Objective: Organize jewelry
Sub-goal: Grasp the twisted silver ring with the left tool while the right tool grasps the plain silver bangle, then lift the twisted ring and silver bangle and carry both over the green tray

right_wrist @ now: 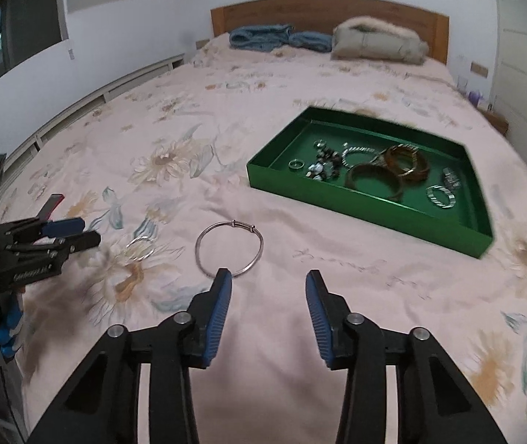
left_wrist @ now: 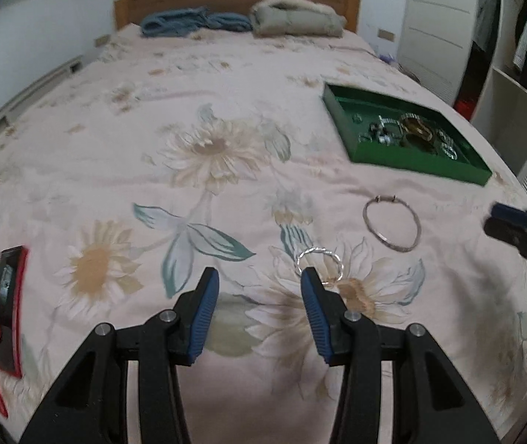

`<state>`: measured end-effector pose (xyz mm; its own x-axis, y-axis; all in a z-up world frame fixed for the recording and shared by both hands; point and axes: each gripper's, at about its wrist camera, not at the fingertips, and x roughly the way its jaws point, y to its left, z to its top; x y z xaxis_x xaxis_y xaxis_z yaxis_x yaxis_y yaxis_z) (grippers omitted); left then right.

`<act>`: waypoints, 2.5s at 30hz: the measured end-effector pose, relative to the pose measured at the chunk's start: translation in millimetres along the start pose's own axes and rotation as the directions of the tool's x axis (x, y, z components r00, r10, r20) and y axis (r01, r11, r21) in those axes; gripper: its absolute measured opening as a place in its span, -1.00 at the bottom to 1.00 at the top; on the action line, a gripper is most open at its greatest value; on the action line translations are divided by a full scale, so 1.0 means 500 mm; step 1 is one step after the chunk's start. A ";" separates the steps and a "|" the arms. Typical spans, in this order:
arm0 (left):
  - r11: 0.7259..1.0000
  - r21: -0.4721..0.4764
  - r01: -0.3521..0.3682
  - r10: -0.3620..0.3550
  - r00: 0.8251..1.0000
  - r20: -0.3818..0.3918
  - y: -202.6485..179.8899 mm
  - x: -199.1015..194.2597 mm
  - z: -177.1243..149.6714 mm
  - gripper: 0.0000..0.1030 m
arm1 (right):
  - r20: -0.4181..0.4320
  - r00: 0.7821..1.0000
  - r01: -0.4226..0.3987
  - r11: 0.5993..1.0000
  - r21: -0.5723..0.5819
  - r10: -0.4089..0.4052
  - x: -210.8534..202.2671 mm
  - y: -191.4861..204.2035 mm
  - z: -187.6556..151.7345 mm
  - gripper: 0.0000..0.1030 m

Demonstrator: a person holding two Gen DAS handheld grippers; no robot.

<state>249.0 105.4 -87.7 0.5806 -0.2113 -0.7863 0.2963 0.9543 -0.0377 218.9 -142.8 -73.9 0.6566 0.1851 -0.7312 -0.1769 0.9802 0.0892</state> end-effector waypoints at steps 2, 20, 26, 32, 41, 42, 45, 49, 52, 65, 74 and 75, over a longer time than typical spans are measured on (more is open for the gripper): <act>0.999 0.020 0.038 -0.037 0.999 -0.023 -0.004 0.022 0.004 -0.15 | -0.026 1.000 -0.016 1.000 0.003 0.016 0.038 -0.002 0.011 -0.33; 0.954 0.257 0.153 -0.119 0.982 -0.144 -0.053 0.137 0.025 -0.33 | -0.211 0.977 -0.067 0.992 -0.105 0.044 0.206 0.014 0.055 -0.43; 0.936 0.319 0.147 -0.094 0.980 -0.177 -0.069 0.161 0.020 -0.37 | -0.252 0.967 -0.075 0.978 -0.193 0.024 0.246 0.034 0.073 -0.41; 0.937 0.322 0.137 -0.086 0.982 -0.166 -0.073 0.168 0.017 -0.42 | -0.276 0.961 -0.101 0.966 -0.239 0.033 0.274 0.037 0.086 -0.40; 0.932 0.357 0.066 -0.036 0.995 -0.088 -0.095 0.157 0.004 -0.68 | -0.236 0.972 -0.077 0.963 -0.256 0.015 0.277 0.050 0.089 -0.58; 0.932 0.359 0.057 -0.029 0.996 -0.083 -0.097 0.156 0.003 -0.72 | -0.227 0.974 -0.073 0.965 -0.250 0.015 0.273 0.048 0.087 -0.63; 0.929 0.368 0.017 0.006 0.998 -0.060 -0.112 0.151 -0.001 -0.86 | -0.195 0.981 -0.060 0.972 -0.228 0.015 0.258 0.044 0.081 -0.84; 0.948 0.319 -0.004 0.018 0.999 -0.040 -0.112 0.135 -0.003 -0.91 | -0.148 0.989 -0.045 0.979 -0.198 0.015 0.218 0.036 0.071 -0.88; 0.958 0.286 -0.029 0.033 0.999 -0.008 -0.115 0.111 -0.002 -0.91 | -0.108 0.994 -0.019 0.979 -0.202 -0.003 0.174 0.034 0.060 -0.89; 0.977 0.212 -0.040 0.020 0.995 0.093 -0.186 -0.038 -0.012 -0.91 | 0.043 0.997 0.067 0.986 -0.150 -0.061 -0.058 -0.008 -0.001 -0.89; 0.973 0.226 -0.038 0.003 0.988 0.153 -0.250 -0.145 -0.040 -0.91 | 0.096 0.988 0.126 0.988 -0.083 -0.118 -0.199 -0.058 -0.069 -0.88; 0.973 0.226 -0.038 0.002 0.988 0.157 -0.256 -0.156 -0.044 -0.91 | 0.102 0.987 0.134 0.988 -0.077 -0.126 -0.215 -0.064 -0.078 -0.88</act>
<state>149.0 4.1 -35.3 0.6927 -0.2402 -0.6801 0.4382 0.8891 0.1324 125.4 -196.6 -24.3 0.7448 0.0660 -0.6640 -0.1430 0.9878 -0.0622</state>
